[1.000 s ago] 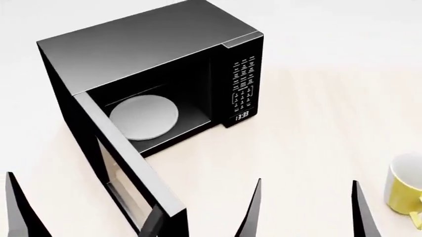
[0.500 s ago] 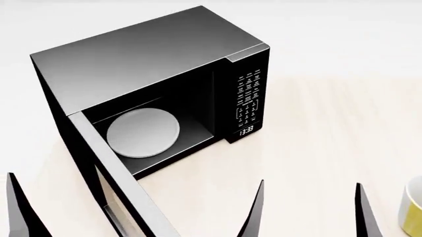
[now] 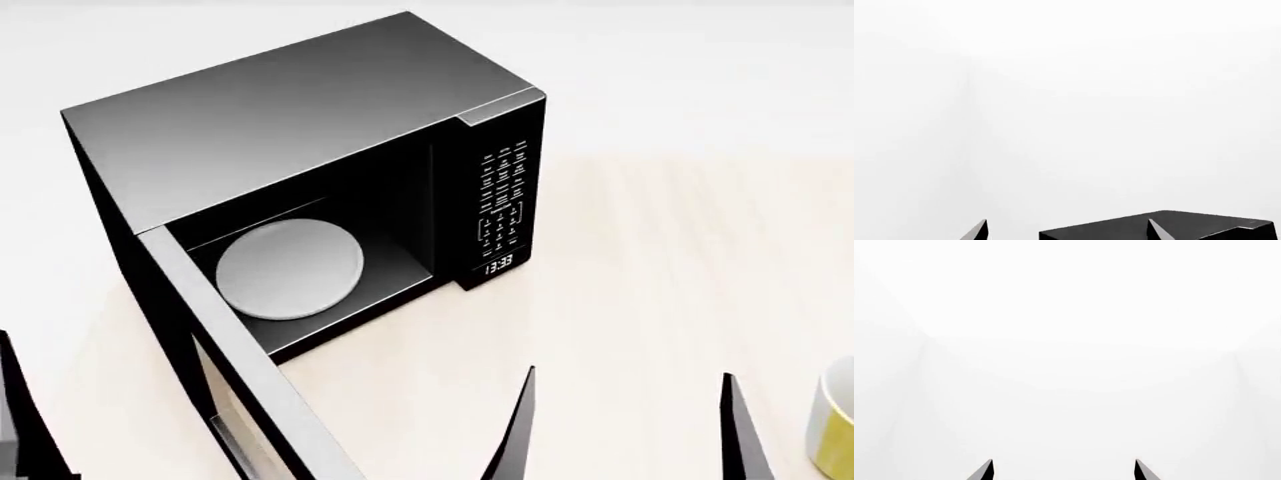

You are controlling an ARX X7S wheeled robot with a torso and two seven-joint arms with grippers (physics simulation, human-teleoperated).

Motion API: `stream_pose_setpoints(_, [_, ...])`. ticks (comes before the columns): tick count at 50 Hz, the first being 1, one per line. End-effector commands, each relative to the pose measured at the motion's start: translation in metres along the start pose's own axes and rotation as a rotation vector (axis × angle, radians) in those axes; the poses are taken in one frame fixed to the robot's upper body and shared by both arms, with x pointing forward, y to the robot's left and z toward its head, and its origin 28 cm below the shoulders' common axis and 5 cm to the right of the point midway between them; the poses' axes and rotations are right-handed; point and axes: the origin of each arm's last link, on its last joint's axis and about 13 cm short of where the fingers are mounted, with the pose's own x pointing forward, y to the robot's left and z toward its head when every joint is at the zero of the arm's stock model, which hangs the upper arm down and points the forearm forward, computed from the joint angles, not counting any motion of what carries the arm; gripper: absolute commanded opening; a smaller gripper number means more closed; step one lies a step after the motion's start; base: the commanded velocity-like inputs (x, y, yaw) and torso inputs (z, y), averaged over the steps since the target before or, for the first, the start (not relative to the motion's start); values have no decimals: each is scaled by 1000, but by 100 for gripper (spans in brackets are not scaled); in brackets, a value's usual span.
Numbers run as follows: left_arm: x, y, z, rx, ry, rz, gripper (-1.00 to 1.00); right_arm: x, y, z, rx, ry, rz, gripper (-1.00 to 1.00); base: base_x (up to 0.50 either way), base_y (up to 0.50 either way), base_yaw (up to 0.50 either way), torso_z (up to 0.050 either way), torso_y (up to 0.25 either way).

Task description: Close the microwave.

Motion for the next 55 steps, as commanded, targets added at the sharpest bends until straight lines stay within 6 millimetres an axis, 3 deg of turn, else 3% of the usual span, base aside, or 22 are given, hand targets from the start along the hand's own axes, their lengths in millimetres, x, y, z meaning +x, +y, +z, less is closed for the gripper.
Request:
stream_pose_setpoints(1, [7,37,6,24,76,-209,100,0,0,-1,-10,-4,3,100,0,0,0,0,0])
stream_pose_setpoints(8, [11,66,10,53,122,-255,100,0,-1,-3,-13,-1,4,100,0,0,0,0,0])
stream_pose_setpoints(13, [3,76,2,-10,269,-546,100,-2,0,-4,-15,3,6,100,0,0,0,0,0])
stream_pose_setpoints(22, [-3,84,-14,16,387,-791,100,-3,0,-4,-11,8,11,100,0,0,0,0,0])
stream_pose_setpoints(33, [5,75,-34,52,413,-875,100,-3,1,-6,-10,13,12,100,0,0,0,0,0])
stream_pose_setpoints(55, [26,40,-60,31,287,-803,100,-4,1,-8,-11,19,20,100,0,0,0,0,0])
